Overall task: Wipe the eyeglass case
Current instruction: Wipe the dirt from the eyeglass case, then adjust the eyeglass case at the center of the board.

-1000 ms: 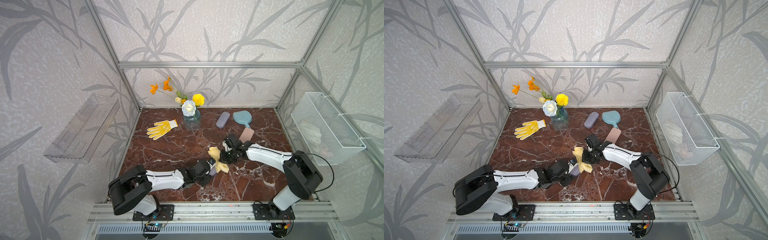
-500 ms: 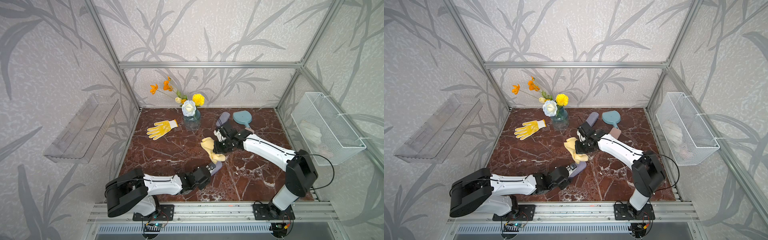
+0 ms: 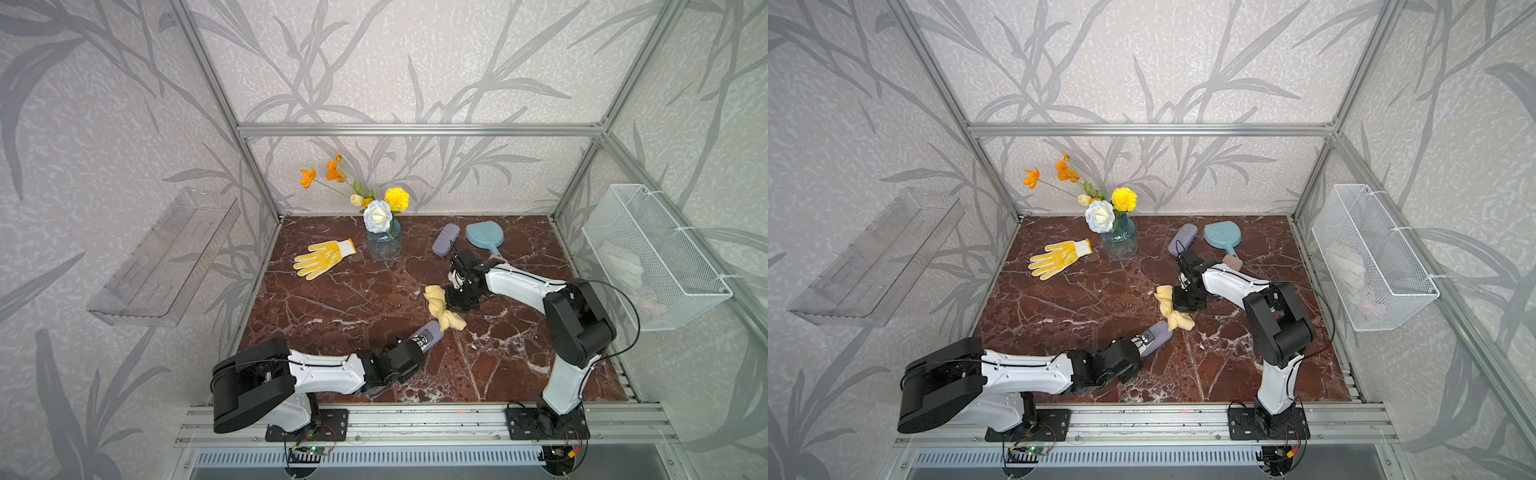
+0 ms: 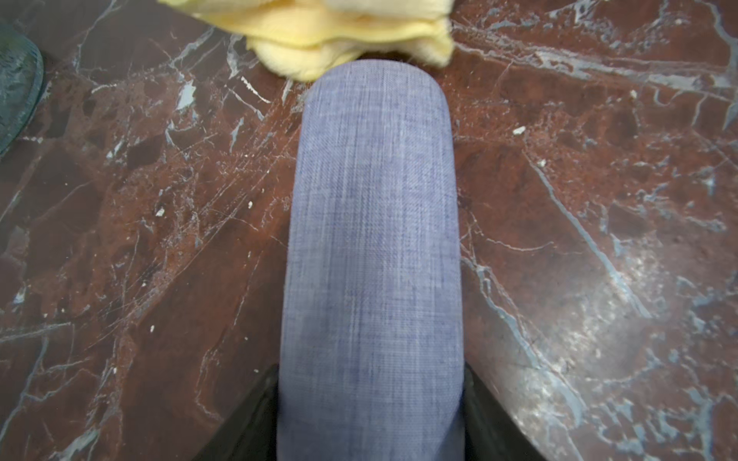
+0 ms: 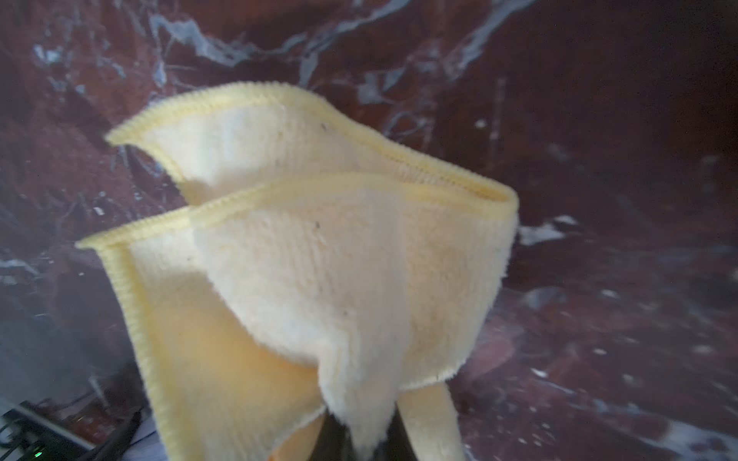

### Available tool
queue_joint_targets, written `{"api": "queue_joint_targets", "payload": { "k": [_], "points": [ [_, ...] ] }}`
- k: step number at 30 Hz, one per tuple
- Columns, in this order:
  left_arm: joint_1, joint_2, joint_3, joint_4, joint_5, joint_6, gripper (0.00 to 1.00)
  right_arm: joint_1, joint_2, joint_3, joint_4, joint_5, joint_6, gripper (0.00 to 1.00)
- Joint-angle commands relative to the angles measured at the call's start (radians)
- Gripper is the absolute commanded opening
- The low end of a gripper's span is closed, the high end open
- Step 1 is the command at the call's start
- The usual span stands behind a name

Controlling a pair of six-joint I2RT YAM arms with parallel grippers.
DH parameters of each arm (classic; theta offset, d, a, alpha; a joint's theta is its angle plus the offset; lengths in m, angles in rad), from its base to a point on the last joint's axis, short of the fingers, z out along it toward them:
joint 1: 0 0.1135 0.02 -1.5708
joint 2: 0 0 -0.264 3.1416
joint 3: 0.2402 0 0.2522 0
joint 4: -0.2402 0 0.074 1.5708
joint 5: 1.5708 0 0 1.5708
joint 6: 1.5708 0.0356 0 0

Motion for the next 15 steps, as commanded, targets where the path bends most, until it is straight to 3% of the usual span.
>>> {"api": "queue_joint_targets", "payload": {
  "k": [1,4,8,15],
  "points": [
    [0.003,-0.007,0.015,-0.035,0.005,-0.089,0.05,0.025,-0.132,0.033,-0.093,0.084,-0.050,0.00],
    [0.007,0.000,0.066,-0.130,0.033,-0.138,0.15,0.042,-0.176,-0.024,-0.110,0.040,-0.015,0.00],
    [0.027,0.033,0.151,-0.248,0.123,-0.196,0.42,0.058,-0.252,-0.167,-0.083,0.050,0.092,0.00],
    [0.033,0.159,0.315,-0.438,0.243,-0.260,0.60,0.070,-0.254,-0.255,0.021,0.042,0.244,0.00]
  ]
}}
